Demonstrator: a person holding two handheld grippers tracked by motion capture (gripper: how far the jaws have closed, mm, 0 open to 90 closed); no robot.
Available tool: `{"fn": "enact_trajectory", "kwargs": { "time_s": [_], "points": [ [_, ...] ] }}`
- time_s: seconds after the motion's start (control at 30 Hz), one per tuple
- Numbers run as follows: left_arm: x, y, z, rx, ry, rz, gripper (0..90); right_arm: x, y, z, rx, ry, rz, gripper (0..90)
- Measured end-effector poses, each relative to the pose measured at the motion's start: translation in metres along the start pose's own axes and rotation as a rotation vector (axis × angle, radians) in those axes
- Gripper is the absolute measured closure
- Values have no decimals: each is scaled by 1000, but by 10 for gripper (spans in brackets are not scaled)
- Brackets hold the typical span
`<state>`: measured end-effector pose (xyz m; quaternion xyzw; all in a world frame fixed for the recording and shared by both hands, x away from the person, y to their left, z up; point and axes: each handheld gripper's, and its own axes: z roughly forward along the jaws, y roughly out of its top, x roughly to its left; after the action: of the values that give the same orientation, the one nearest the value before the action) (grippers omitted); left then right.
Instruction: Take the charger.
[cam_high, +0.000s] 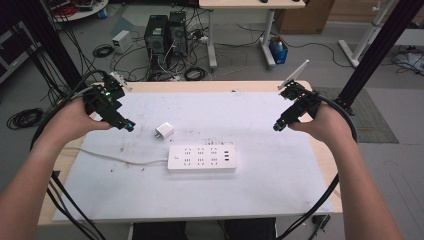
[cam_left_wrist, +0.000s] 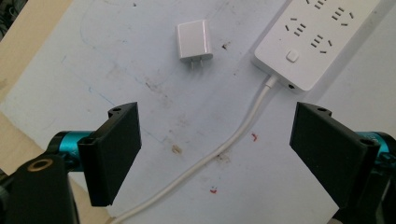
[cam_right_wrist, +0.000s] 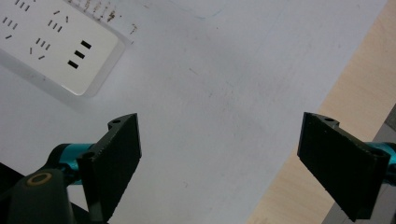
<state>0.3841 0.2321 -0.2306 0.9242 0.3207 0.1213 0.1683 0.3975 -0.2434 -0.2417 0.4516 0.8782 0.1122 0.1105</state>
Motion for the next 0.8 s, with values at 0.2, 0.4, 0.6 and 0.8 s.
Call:
{"fn": "enact_trajectory", "kwargs": {
  "time_s": [0.2, 0.4, 0.6, 0.8],
  "points": [
    [1, -1, -2, -12, -2, -7, 166, -1, -2, 2, -16, 2, 8, 130],
    [2, -1, -2, -17, 6, -5, 166, -2, -1, 1, -23, 3, 17, 130],
    [5, 0, 0, -20, 4, -2, 166, -2, 1, 3, -21, 1, 12, 130],
    [7, 2, 5, -26, -9, -15, 166, -1, 2, 3, -26, 2, 3, 130]
  ]
}}
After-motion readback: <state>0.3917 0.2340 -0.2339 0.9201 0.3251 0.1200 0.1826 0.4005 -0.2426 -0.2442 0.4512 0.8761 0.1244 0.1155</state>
